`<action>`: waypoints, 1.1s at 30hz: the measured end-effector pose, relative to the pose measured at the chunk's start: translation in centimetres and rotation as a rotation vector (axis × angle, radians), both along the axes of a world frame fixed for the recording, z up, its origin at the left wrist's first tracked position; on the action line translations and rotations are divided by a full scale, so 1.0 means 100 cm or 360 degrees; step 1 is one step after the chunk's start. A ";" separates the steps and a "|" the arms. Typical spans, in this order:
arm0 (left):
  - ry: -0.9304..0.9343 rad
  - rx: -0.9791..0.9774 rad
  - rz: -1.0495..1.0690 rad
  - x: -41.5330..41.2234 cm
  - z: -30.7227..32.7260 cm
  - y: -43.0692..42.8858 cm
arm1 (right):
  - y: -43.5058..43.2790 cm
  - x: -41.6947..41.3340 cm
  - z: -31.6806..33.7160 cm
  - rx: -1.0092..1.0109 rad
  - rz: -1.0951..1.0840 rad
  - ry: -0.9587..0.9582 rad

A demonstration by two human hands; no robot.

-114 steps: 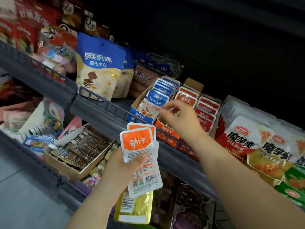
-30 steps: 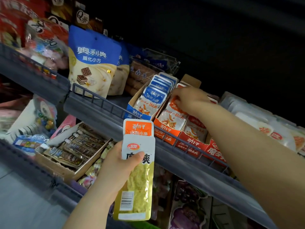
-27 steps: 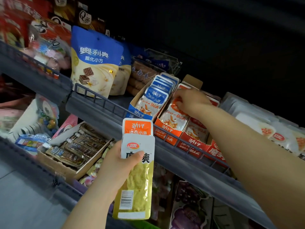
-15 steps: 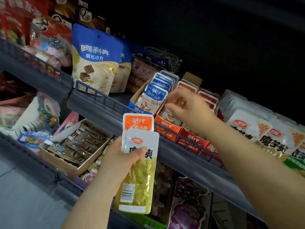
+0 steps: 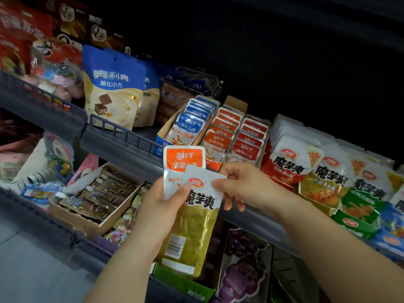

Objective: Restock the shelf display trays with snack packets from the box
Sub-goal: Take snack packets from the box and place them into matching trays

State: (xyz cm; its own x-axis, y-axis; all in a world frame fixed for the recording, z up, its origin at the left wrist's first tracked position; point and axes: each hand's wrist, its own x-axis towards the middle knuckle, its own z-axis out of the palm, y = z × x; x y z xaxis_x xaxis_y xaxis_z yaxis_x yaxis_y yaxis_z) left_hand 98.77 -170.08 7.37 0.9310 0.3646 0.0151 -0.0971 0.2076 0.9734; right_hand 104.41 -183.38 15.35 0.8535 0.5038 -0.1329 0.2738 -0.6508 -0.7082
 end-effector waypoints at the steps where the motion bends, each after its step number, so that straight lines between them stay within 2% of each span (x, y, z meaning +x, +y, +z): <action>1: -0.0005 0.0010 0.0032 -0.001 0.002 -0.002 | -0.006 -0.005 0.003 0.0055 -0.0040 0.0024; 6: -0.0093 0.0140 0.0087 -0.007 0.012 -0.028 | -0.040 -0.027 0.021 0.0456 -0.0325 0.0094; 12: -0.0217 -0.0081 -0.0338 -0.023 0.015 -0.086 | -0.066 -0.044 0.014 0.0643 -0.0640 -0.0052; 16: -0.0415 0.0302 -0.0561 -0.025 0.011 -0.113 | -0.087 -0.051 0.012 0.0715 -0.0785 -0.0110; 22: -0.0245 0.0637 -0.0276 -0.026 0.002 -0.146 | -0.107 -0.068 0.006 0.0713 -0.0782 -0.0019; 26: -0.0234 0.0553 -0.0260 -0.032 0.007 -0.154 | -0.121 -0.075 0.007 0.0629 -0.0632 0.0033; 28: -0.0181 0.0472 -0.0323 -0.031 0.009 -0.158 | -0.130 -0.075 0.007 0.0509 -0.0640 -0.0152; 31: -0.0084 0.0295 -0.0375 -0.025 0.010 -0.158 | -0.151 -0.071 0.004 0.0517 -0.0853 -0.0572; 33: -0.0059 0.0161 -0.0435 -0.022 0.011 -0.157 | -0.167 -0.067 0.002 0.0531 -0.0903 -0.0445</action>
State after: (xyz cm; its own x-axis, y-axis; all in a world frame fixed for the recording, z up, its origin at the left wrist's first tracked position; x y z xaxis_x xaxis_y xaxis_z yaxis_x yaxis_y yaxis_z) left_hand 96.57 -185.73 8.48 0.9927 0.0953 0.0745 -0.0869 0.1329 0.9873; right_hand 97.67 -200.06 15.55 0.9756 -0.0523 0.2133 0.1580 -0.5076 -0.8470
